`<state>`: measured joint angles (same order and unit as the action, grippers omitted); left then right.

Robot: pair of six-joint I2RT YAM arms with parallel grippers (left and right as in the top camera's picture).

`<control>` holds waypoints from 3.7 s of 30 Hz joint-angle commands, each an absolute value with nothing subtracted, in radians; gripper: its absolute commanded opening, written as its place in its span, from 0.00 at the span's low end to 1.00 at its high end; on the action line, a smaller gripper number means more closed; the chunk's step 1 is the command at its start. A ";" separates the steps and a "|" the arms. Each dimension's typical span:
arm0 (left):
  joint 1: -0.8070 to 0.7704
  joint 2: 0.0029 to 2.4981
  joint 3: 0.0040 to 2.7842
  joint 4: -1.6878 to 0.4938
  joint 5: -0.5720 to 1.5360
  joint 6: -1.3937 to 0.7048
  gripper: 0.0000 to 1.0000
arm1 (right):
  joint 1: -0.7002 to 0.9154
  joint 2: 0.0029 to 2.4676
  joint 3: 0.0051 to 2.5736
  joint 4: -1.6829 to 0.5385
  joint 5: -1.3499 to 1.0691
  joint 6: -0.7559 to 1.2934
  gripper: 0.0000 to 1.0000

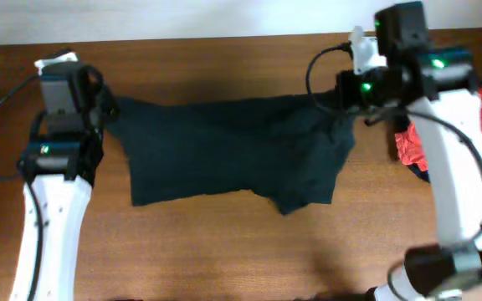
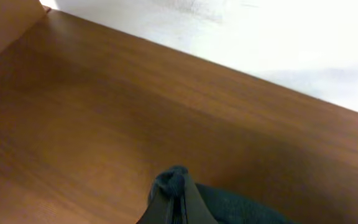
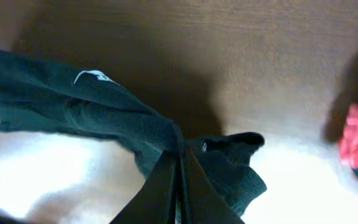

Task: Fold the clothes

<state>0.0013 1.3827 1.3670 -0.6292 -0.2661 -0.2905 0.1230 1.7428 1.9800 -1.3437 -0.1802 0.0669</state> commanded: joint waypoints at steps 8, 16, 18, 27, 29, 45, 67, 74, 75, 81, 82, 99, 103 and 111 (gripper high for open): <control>-0.018 1.730 1.374 -0.343 -0.266 -0.302 0.01 | 0.122 2.068 1.993 -1.076 -0.164 0.059 0.04; -0.033 1.942 1.374 -0.038 -0.266 -0.302 0.01 | 0.122 2.214 1.993 -0.812 -0.164 0.061 0.04; -0.035 1.987 1.374 0.026 -0.266 -0.302 0.01 | 0.122 2.239 1.993 -0.750 -0.164 0.068 0.04; -0.036 2.148 1.374 0.212 -0.268 -0.302 0.01 | 0.122 2.319 1.993 -0.566 -0.119 0.092 0.04; -0.036 2.165 1.374 0.234 -0.270 -0.302 0.01 | 0.122 2.331 1.993 -0.531 -0.110 0.094 0.05; -0.037 2.173 1.374 0.192 -0.269 -0.302 0.01 | 0.100 2.332 2.011 -0.582 -0.214 0.197 0.63; -0.037 2.173 1.374 0.137 -0.266 -0.302 0.01 | 0.197 2.389 2.006 -0.731 -0.151 0.472 0.47; -0.036 2.173 1.374 0.137 -0.266 -0.302 0.01 | 0.216 2.403 2.003 -0.746 -0.115 0.511 0.47; -0.037 2.173 1.374 0.137 -0.266 -0.302 0.01 | 0.218 2.408 2.003 -0.745 -0.115 0.519 0.47; -0.036 2.173 1.374 0.137 -0.266 -0.302 0.01 | 0.223 2.444 2.003 -0.727 -0.120 0.552 0.44; -0.037 2.173 1.374 0.137 -0.266 -0.302 0.01 | 0.223 2.445 2.003 -0.720 -0.119 0.552 0.44; -0.036 2.173 1.374 0.137 -0.268 -0.302 0.01 | 0.221 2.434 2.009 -0.682 -0.123 0.552 0.04; -0.036 2.173 1.374 0.137 -0.270 -0.302 0.01 | 0.221 2.408 2.036 -0.709 -0.123 0.541 0.04; -0.036 2.164 1.377 0.145 -0.269 -0.298 0.01 | 0.193 2.334 2.147 -0.836 -0.140 0.448 0.04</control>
